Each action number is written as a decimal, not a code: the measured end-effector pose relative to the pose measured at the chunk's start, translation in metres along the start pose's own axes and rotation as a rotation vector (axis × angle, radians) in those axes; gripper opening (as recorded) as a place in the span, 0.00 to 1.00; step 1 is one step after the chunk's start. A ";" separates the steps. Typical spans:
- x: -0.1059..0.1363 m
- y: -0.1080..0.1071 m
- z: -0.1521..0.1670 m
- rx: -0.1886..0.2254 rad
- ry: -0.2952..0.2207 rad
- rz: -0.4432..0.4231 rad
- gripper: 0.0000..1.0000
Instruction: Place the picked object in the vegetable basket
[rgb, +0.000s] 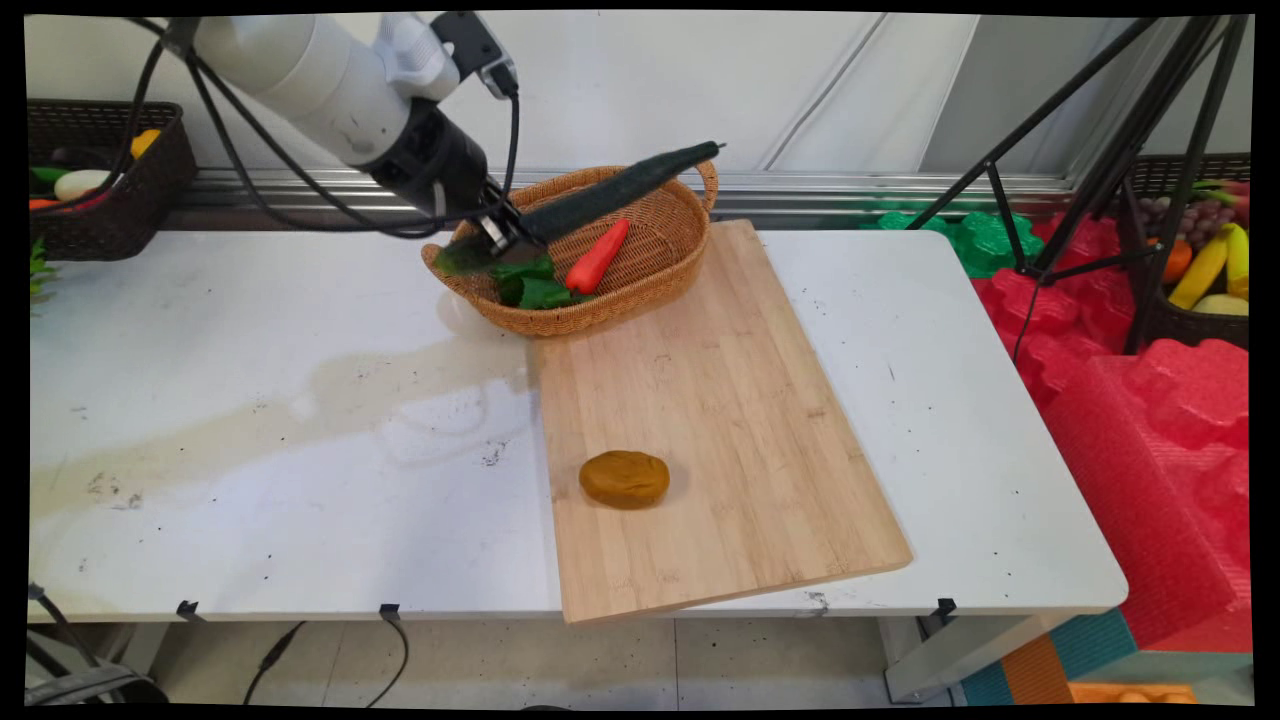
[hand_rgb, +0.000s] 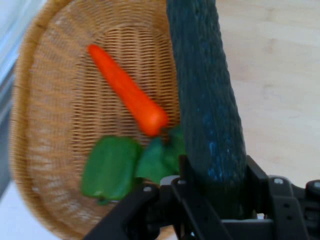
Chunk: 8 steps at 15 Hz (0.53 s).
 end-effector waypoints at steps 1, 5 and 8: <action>0.002 -0.007 0.002 0.011 -0.006 0.016 0.00; 0.011 -0.034 0.018 0.049 -0.037 0.124 0.00; 0.016 -0.049 0.032 0.067 -0.051 0.214 0.00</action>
